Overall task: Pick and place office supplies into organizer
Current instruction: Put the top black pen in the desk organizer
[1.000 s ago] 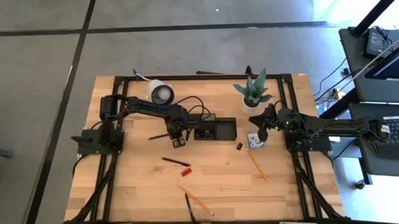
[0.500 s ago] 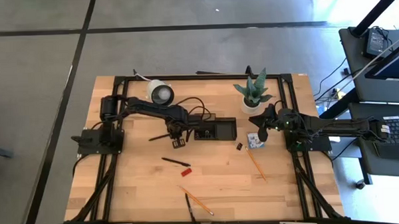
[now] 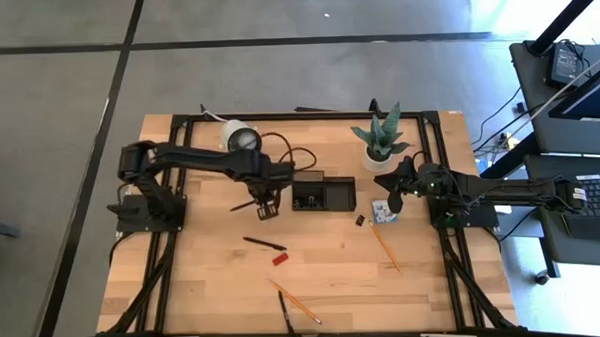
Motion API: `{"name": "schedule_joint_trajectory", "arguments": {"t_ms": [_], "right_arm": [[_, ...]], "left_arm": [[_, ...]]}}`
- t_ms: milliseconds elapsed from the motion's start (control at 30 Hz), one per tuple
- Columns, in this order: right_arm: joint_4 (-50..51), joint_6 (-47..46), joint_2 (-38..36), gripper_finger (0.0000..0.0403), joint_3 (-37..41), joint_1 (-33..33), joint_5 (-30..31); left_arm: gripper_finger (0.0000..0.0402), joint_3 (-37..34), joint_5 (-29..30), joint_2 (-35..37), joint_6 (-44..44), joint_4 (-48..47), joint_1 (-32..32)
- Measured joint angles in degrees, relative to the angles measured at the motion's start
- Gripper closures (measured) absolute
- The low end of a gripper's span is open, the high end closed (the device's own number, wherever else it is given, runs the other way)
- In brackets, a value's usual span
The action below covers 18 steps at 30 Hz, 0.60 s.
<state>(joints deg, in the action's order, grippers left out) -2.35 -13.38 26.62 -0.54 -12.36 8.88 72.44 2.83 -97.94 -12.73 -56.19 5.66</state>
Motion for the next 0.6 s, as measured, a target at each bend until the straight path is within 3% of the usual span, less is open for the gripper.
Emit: {"name": "schedule_joint_trajectory", "arguments": {"t_ms": [333,600], "right_arm": [[0.0,0.0,0.0,0.0352,0.0,0.0,0.0],[0.0,-1.2,0.0,0.0352,0.0,0.0,0.0]], "left_arm": [[0.0382,0.1,0.2,11.9,8.7,24.7,-0.8],[0.0383,0.2,-0.2,13.4,16.4,42.9,-0.2]]}}
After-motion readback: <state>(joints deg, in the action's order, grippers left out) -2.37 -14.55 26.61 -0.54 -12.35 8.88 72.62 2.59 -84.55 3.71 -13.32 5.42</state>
